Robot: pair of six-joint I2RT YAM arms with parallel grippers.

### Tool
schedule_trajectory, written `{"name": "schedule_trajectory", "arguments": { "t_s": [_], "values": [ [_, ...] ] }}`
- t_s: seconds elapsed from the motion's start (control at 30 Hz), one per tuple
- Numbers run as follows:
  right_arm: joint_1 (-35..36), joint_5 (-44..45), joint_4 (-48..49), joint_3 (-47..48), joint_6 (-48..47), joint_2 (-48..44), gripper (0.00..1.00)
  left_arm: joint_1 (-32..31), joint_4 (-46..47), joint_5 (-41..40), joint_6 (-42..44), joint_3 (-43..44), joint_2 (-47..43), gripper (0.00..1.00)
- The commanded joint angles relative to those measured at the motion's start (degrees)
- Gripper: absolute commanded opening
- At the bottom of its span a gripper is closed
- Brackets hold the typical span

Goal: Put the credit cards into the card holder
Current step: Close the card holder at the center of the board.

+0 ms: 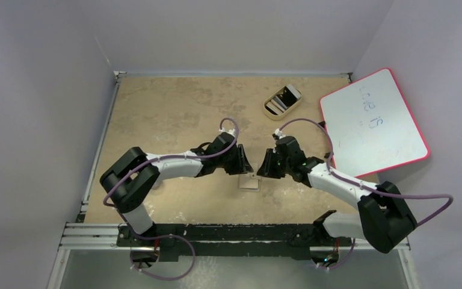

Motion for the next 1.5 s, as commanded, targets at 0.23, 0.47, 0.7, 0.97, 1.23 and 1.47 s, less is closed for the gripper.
{"name": "schedule_trajectory", "arguments": {
  "t_s": [0.23, 0.47, 0.7, 0.97, 1.23, 1.47],
  "values": [
    [-1.1, -6.7, 12.2, -4.9, 3.8, 1.2, 0.22, -1.3, 6.5, 5.4, 3.9, -0.6, 1.3, 0.30],
    [-1.1, -5.4, 10.1, -4.7, 3.5, 0.2, 0.20, -1.4, 2.6, 2.4, 6.2, 1.1, 2.0, 0.30],
    [-1.1, -6.1, 11.7, -6.4, 4.9, -1.3, 0.21, -1.5, 1.4, 1.9, 7.0, 2.3, 2.6, 0.30],
    [-1.1, -6.1, 12.1, -8.3, 6.2, -0.9, 0.20, -1.5, 2.5, 2.4, 6.6, 2.3, 3.0, 0.30],
    [-1.1, -7.1, 13.7, -9.5, 6.1, 0.2, 0.18, -1.5, 2.8, 2.4, 6.4, 3.2, 4.3, 0.29],
    [-1.0, -7.3, 14.5, -10.0, 6.2, 0.8, 0.17, -1.7, 2.4, 2.4, 6.6, 3.4, 4.6, 0.28]
  ]
}}
